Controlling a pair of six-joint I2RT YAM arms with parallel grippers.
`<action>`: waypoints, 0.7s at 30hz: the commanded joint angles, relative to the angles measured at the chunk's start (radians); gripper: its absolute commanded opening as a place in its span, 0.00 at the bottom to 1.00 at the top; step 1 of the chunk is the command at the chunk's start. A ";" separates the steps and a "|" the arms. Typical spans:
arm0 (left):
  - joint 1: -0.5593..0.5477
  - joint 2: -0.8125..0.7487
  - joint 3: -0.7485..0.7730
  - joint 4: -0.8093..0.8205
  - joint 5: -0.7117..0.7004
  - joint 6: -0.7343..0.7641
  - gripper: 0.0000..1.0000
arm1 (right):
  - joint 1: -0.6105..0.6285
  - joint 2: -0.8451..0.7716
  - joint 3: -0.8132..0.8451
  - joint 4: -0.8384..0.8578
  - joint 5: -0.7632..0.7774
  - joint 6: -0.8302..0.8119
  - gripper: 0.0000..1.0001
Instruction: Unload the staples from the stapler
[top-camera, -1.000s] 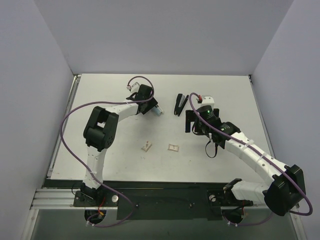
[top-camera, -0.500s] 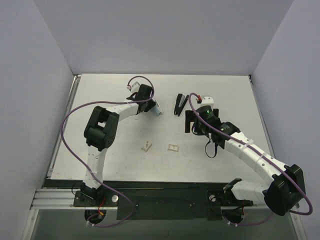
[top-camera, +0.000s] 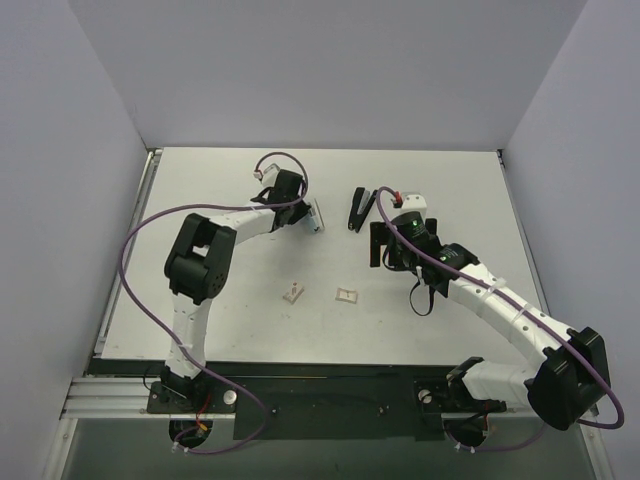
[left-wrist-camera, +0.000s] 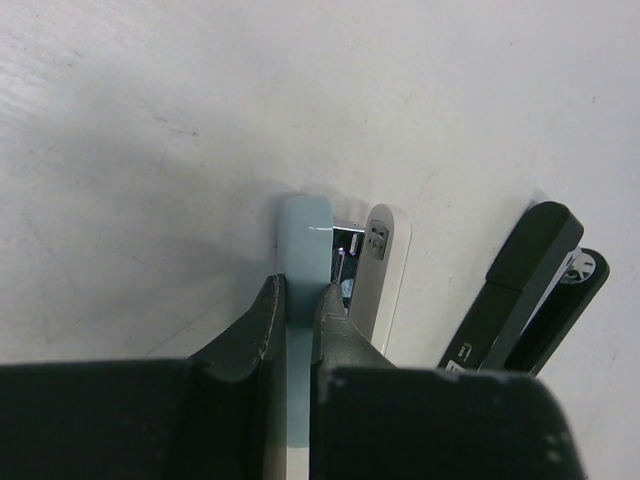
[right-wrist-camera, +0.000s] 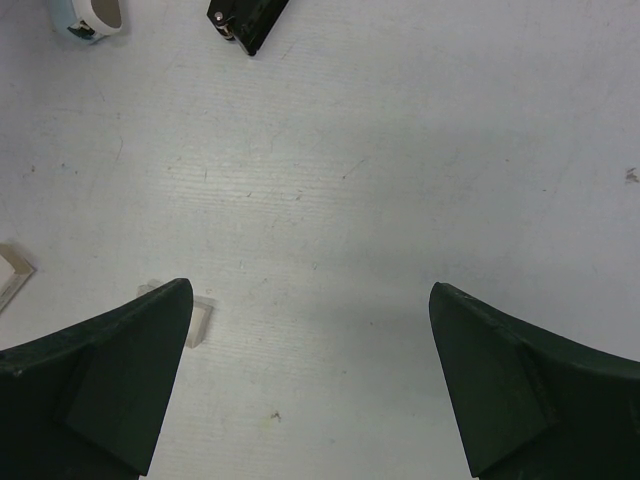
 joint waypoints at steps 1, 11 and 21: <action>0.007 -0.103 -0.053 0.033 0.033 0.074 0.00 | 0.016 -0.010 0.044 -0.036 0.010 0.009 0.99; 0.004 -0.297 -0.234 0.173 0.191 0.174 0.00 | 0.039 -0.068 0.064 -0.063 -0.071 0.032 0.99; -0.034 -0.522 -0.514 0.382 0.440 0.199 0.00 | 0.053 -0.170 0.037 -0.085 -0.304 0.083 0.98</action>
